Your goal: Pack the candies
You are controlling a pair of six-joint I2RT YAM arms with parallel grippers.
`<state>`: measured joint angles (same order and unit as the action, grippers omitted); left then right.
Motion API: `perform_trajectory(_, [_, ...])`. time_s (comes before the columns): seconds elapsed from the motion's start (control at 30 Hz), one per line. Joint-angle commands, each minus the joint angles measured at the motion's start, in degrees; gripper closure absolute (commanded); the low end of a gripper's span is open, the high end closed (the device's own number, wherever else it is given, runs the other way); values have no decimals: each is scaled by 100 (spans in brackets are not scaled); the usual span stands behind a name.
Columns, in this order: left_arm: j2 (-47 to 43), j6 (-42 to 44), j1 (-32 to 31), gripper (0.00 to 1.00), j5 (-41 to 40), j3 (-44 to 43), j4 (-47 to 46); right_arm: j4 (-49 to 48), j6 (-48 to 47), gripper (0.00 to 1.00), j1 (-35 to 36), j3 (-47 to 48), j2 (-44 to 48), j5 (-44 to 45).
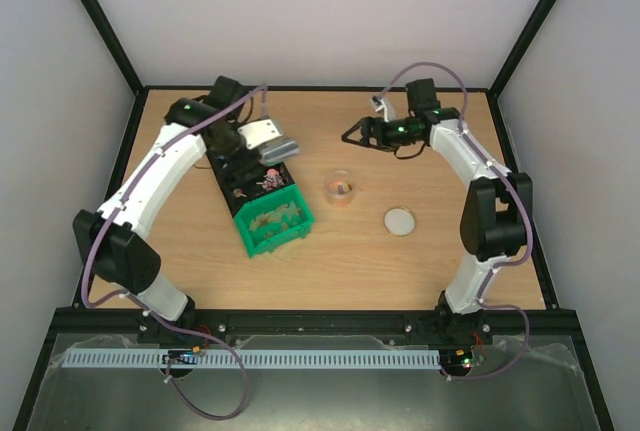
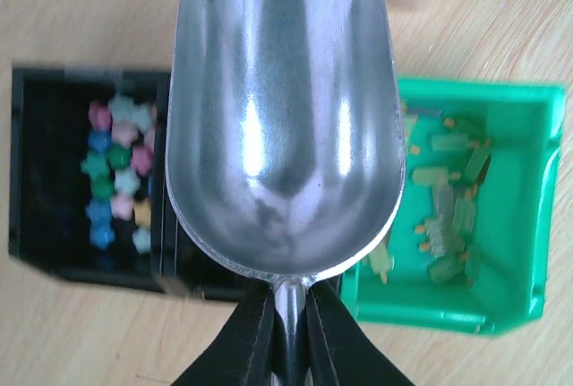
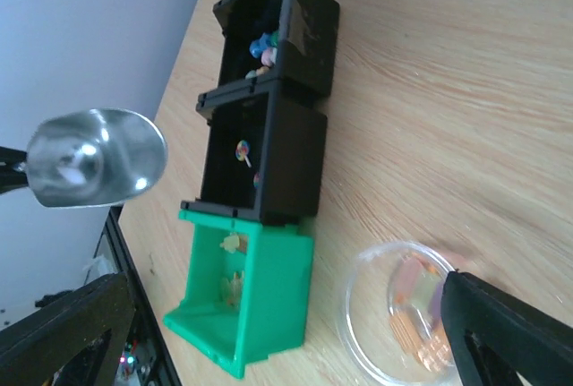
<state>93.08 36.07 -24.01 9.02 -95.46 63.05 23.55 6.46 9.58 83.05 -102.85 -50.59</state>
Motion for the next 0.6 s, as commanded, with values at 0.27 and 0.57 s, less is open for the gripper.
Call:
perform_trajectory(0.27, [-872, 928, 1573, 98, -386, 1124, 567, 148, 413, 14, 1456, 1369, -967, 1162])
perform_trajectory(0.57, [-756, 1221, 1790, 98, -930, 1360, 549, 94, 567, 22, 2178, 2335, -2021, 1571])
